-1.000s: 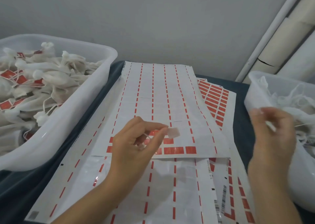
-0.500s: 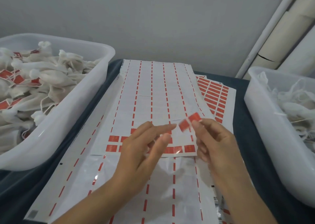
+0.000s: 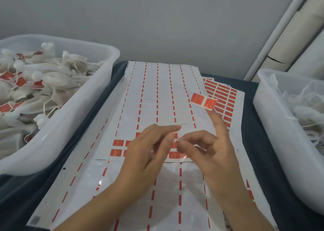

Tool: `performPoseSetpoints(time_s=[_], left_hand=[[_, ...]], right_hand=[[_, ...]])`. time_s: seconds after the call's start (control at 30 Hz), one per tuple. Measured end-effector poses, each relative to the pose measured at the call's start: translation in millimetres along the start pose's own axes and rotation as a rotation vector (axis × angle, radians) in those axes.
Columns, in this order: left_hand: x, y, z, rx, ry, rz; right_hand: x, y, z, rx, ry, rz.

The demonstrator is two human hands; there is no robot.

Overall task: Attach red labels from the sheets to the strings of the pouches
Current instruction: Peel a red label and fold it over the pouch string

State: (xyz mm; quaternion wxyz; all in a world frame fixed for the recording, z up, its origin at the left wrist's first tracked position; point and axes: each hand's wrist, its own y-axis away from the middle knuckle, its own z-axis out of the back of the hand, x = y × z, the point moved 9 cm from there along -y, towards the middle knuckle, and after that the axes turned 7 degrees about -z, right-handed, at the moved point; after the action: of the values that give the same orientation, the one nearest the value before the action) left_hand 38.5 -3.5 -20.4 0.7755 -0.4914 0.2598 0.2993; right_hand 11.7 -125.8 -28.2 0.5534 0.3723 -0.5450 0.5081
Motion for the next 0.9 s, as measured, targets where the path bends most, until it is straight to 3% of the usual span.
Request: performPoseSetpoints(time_s=[0.13, 0.27, 0.37, 0.47, 0.53, 0.63, 0.9], left_hand=[[10, -3, -9, 0.102, -0.028, 0.081], [27, 0, -10, 0.094, 0.302, 0.345], [37, 3, -5, 0.043, 0.36, 0.467], [42, 5, -6, 0.076, 0.32, 0.497], [39, 5, -8, 0.113, 0.304, 0.483], [34, 3, -11, 0.147, 0.252, 0.436], [29, 3, -13, 0.181, 0.249, 0.412]], right_hand=[[3, -4, 14, -0.065, 0.049, 0.024], [-4, -7, 18, -0.078, 0.099, -0.033], [-7, -8, 20, -0.096, 0.08, -0.074], [-3, -8, 31, -0.115, -0.019, -0.087], [-2, -7, 21, 0.006, -0.034, -0.115], [-7, -6, 2, 0.133, 0.047, -0.136], [-13, -7, 2, 0.159, 0.2, -0.095]])
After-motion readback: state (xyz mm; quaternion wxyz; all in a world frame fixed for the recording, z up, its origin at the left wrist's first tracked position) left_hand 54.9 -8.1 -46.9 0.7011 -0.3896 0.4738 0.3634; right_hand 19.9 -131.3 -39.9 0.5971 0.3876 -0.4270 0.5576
